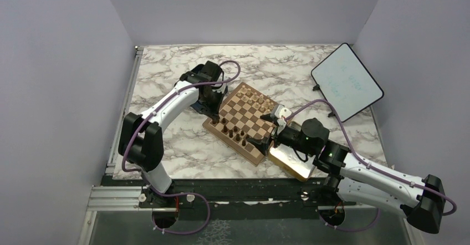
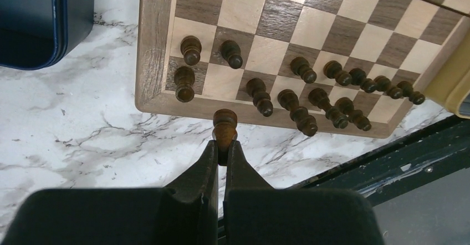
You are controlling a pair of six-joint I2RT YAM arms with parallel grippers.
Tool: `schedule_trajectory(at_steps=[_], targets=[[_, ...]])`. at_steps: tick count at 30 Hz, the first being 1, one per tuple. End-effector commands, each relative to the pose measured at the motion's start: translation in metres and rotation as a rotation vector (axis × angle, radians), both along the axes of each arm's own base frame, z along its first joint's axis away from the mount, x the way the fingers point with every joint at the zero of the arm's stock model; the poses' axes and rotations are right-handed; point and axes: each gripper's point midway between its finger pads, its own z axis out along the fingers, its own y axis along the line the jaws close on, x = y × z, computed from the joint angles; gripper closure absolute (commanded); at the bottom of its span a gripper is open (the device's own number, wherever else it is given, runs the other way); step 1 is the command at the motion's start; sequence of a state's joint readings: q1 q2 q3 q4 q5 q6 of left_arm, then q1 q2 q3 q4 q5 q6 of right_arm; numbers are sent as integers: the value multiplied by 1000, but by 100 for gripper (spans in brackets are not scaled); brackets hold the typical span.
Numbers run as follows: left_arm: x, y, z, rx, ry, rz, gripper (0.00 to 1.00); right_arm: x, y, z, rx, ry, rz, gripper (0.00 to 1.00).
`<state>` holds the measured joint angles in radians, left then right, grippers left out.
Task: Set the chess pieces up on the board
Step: Place the chess piece on the chessboard.
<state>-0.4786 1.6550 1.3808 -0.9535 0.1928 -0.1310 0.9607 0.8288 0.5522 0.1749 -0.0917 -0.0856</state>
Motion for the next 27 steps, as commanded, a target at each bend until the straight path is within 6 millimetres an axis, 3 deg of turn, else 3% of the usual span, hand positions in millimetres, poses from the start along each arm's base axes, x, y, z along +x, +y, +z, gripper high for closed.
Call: schedule_trajectory(at_steps=[1,11,27], targets=[[1,4,-8,75,14,-15,100,3,-7,5,3,-12,-38,0],[4,-8,-25,109,51,-49,100,6,-10,4,-7,-25,-59,0],[7,-5,-50,187,97,-63,100,9,-12,1,-19,-32,-75,0]])
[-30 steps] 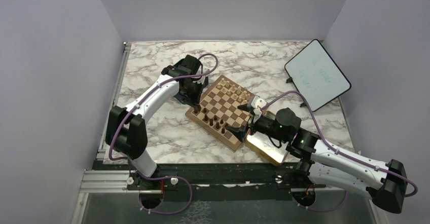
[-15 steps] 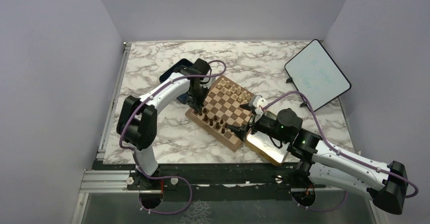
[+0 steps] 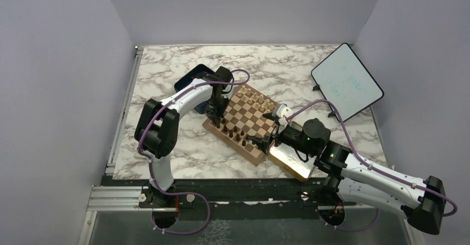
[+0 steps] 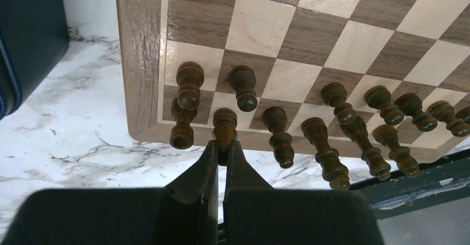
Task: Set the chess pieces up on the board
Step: Place the chess piece on the chessboard.
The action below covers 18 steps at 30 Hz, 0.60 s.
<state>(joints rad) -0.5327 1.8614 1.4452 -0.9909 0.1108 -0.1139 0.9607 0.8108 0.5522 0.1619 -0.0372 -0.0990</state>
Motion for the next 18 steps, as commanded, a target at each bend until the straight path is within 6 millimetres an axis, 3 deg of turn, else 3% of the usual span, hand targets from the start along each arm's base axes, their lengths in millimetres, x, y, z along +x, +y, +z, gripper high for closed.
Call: schedule_trajectory(at_steps=[1,18], targets=[[5,0,1,28,-16,-16,100,2,-4,-2,-13,-14,-22,0],[-2,-3,-1,31,12,-30,100,4,-3,-8,-27,-12,-25,0]])
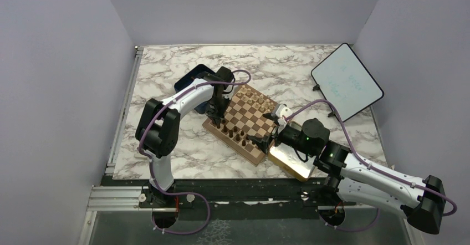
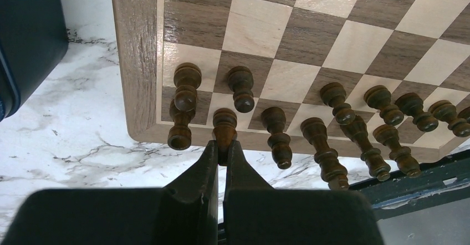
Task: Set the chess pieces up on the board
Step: Place the chess piece on the chessboard.
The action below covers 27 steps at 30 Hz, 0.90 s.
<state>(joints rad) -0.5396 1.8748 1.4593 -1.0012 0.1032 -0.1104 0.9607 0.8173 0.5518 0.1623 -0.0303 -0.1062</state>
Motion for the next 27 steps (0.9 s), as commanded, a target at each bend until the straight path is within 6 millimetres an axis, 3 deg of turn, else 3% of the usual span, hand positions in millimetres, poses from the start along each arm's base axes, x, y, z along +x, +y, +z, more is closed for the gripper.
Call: schedule_trajectory(at_steps=[1,27], targets=[[-2,-2,0,20,8,-21,100,3,-2,-7,-19,-8,-19,0],[9,-3,2,40,-15,-22,86,1,-4,-7,-10,-5,-19,0]])
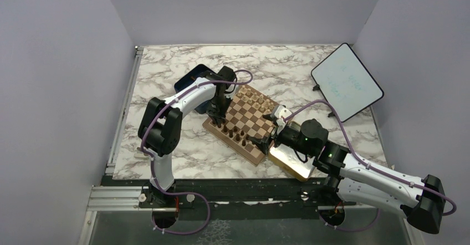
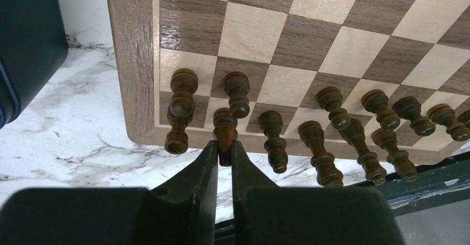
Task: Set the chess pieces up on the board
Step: Place the chess piece on the chessboard, then pick up the chess piece from the storage box.
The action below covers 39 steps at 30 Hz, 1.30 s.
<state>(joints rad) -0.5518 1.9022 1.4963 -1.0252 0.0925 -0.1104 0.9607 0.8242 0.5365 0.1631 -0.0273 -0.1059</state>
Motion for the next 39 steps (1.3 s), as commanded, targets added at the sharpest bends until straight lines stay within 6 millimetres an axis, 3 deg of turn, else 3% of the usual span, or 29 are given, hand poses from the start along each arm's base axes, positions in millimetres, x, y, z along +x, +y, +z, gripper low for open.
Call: schedule_trajectory(at_steps=[1,20,28,33,39], targets=[[7,1,2,26,-20,-10,83,1,-3,2,8,-17,-15,0],[19,2,37,12,-131,-7,61,3,4,-2,-7,-11,-1,0],[38,-9,72,-47,-234,14,59,3,6,3,12,-8,4,0],[69,7,95,35,-396,88,55,7,5,10,62,14,-35,0],[120,48,117,185,-651,281,45,15,4,13,48,77,-99,0]])
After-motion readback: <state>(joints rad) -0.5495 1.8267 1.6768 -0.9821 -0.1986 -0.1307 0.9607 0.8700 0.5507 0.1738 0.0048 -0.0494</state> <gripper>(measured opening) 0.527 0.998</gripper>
